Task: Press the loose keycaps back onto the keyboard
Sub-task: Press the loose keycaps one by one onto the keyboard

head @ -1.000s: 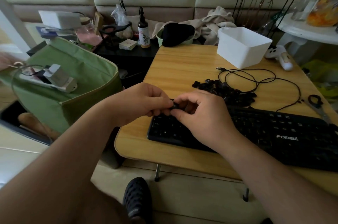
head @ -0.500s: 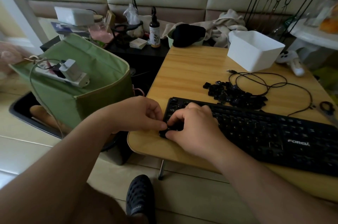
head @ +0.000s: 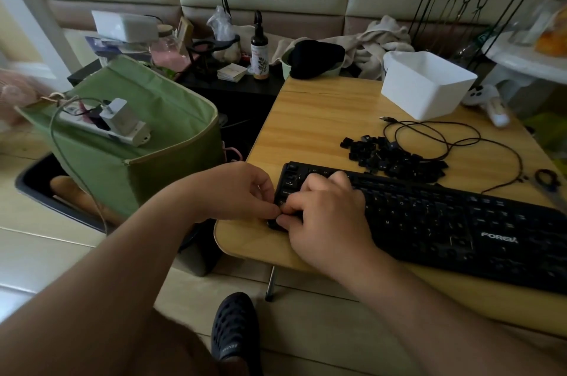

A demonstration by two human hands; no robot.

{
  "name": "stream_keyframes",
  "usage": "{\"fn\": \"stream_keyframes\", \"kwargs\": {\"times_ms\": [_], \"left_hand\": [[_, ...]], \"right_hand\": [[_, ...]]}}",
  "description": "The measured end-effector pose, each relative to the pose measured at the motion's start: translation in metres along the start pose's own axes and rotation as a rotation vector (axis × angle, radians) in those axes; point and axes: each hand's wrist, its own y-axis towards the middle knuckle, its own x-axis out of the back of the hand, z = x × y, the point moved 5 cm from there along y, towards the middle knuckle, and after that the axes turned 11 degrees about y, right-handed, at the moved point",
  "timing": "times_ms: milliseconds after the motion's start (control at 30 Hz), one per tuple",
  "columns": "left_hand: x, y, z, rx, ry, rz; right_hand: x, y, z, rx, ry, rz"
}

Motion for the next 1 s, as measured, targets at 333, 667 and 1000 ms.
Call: {"fn": "stream_keyframes", "kwargs": {"times_ms": [333,667,1000], "left_hand": [[-0.001,0.005,-0.001,0.031,0.004,0.034],[0.016,0.033,-0.041,-0.058,-0.091,-0.321],[-0.018,0.100,-0.132,-0.028,0.359,-0.462]], "right_hand": [[-0.005,-0.018,-0.004,0.219,-0.149,-0.026],[0.042,0.004,-0.049,-0.004,0.038,-0.167],[0.095,0.017,-0.128,-0.306,0.113,-0.287]]}}
